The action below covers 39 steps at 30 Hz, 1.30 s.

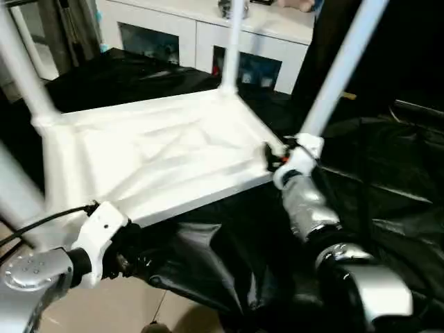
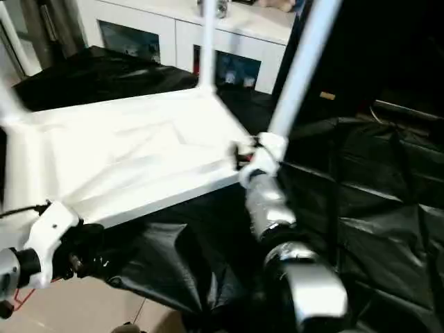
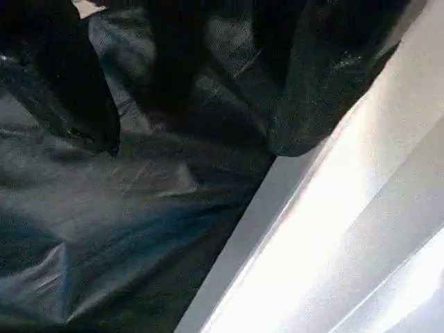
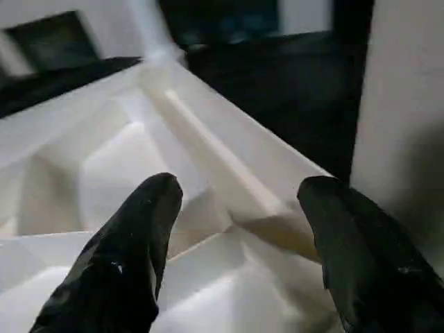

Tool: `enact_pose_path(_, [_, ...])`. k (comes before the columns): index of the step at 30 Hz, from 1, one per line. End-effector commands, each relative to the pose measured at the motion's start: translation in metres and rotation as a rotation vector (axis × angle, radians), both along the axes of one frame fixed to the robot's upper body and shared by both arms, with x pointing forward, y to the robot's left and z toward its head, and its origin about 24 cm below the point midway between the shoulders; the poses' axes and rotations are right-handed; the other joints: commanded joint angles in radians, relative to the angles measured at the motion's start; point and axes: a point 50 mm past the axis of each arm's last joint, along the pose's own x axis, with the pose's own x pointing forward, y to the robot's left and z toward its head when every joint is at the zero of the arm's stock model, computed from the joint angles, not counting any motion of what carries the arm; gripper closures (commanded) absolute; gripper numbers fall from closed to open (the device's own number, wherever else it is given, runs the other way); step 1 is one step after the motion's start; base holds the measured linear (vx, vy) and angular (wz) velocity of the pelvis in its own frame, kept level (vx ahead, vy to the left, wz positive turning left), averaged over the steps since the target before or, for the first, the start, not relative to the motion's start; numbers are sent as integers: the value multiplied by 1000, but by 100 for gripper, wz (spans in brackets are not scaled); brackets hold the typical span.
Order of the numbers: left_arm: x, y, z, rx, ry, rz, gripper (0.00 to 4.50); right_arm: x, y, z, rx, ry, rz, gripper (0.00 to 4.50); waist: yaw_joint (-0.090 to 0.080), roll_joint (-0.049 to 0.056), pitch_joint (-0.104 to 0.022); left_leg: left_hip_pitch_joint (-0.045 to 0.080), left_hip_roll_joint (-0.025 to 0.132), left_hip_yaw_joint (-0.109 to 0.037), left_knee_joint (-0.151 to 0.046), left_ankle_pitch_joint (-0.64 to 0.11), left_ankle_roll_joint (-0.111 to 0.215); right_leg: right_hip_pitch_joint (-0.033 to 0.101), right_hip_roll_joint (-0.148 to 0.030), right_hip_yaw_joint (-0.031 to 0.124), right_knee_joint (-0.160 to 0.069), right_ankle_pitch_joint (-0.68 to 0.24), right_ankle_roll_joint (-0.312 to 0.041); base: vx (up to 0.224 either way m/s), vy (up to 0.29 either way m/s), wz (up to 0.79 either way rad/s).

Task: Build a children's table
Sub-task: Rotate table base

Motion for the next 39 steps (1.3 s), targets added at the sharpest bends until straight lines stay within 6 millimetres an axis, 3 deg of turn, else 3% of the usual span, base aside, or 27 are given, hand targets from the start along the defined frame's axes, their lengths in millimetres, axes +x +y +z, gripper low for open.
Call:
enact_pose_path(1, [3, 5, -1, 47, -59, 41, 21, 4, -38, 10, -9, -23, -170, 135, -10, 23, -54, 12, -4, 16, -65, -255, -27, 32, -36, 41, -67, -134, -139, 0, 0, 0])
enact_pose_path(4, [6, 5, -3, 28, -99, 54, 7, 5, -55, 15, -17, -27, -229, 135, 1, 21, -58, 8, -7, 17, -61, -237, -21, 35, -35, 40, -64, -109, -136, 0, 0, 0])
enact_pose_path(9, [9, 14, -8, -61, -228, 121, 7, 4, -97, 28, -46, -43, -359, 135, 3, 16, -63, -1, -10, 17, -54, -192, -12, 43, -33, 38, -55, -38, -146, 0, 0, 0])
enact_pose_path(12, [5, 20, -11, -71, -230, 133, 7, 4, -105, 31, -43, -49, -372, 135, 1, 11, -62, -2, -11, 18, -52, -200, 2, 43, -33, 37, -58, -56, -139, 0, 0, 0])
enact_pose_path(14, [0, 32, -11, -85, -244, 172, 7, 4, -109, 33, -69, -70, -294, 135, 0, 8, -61, -5, -11, 18, -51, -204, 9, 44, -33, 37, -60, -72, -138, 0, 0, 0])
enact_pose_path(16, [1, 47, -5, -86, -307, 235, 7, 2, -96, 28, -115, -99, -45, 135, -7, 0, -57, -11, -10, 18, -53, -235, 29, 44, -32, 36, -69, -141, -130, 0, 0, 0])
enact_pose_path(20, [15, 50, 10, -126, -399, 268, 7, -6, -87, 15, -177, -101, 103, 135, -17, 4, -57, -4, -2, 14, -57, -243, 18, 38, -34, 34, -73, -168, -136, 0, 0, 0])
enact_pose_path(21, [23, 48, 18, -157, -445, 273, 7, -11, -85, 7, -201, -85, 144, 135, -18, 11, -59, 1, 2, 14, -55, -232, 7, 35, -34, 35, -63, -100, -169, 0, 0, 0])
enact_pose_path(23, [26, 46, 21, -169, -458, 267, 7, -13, -86, 4, -206, -74, 150, 135, -17, 3, -62, 3, 2, 14, -53, -221, 2, 39, -33, 33, -57, -60, -184, 0, 0, 0])
enact_pose_path(25, [39, 35, 27, -206, -471, 226, 7, -22, -87, -9, -228, -29, 194, 135, -18, 14, -63, 2, 0, 14, -52, -215, 1, 42, -34, 33, -55, -47, -189, 0, 0, 0])
enact_pose_path(28, [51, 24, 31, -236, -481, 181, 7, -32, -89, -20, -244, 6, 249, 135, -16, 8, -62, -1, -1, 15, -52, -214, -1, 45, -35, 34, -55, -42, -191, 0, 0, 0])
enact_pose_path(29, [61, 18, 35, -252, -497, 170, 7, -39, -95, -23, -261, 12, 244, 135, -15, 21, -61, 2, -3, 15, -52, -223, -6, 44, -33, 35, -62, -58, -183, 0, 0, 0])
enact_pose_path(30, [69, 15, 37, -261, -508, 173, 7, -43, -102, -23, -278, 9, 220, 135, -12, 16, -60, 6, -1, 16, -51, -231, -12, 43, -36, 36, -61, -60, -183, 0, 0, 0])
enact_pose_path(32, [80, 12, 40, -275, -523, 180, 7, -49, -115, -23, -290, 3, 145, 135, -9, 10, -61, -1, -3, 14, -52, -221, -20, 50, -38, 36, -61, -73, -173, 0, 0, 0])
enact_pose_path(35, [86, 10, 42, -286, -534, 169, 7, -51, -123, -22, -288, -2, 70, 135, -15, 7, -62, -3, -5, 13, -51, -225, -24, 52, -38, 35, -60, -90, -166, 0, 0, 0])
enact_pose_path(36, [92, 5, 47, -324, -550, 154, 7, -54, -134, -22, -270, 7, -31, 135, -20, 4, -62, -4, -7, 13, -50, -228, -26, 52, -39, 36, -63, -124, -154, 0, 0, 0])
enact_pose_path(39, [101, -4, 54, -389, -570, 131, 7, -57, -147, -22, -254, 38, -173, 135, -20, 6, -60, 5, -7, 16, -50, -243, -31, 42, -38, 37, -68, -154, -146, 0, 0, 0])
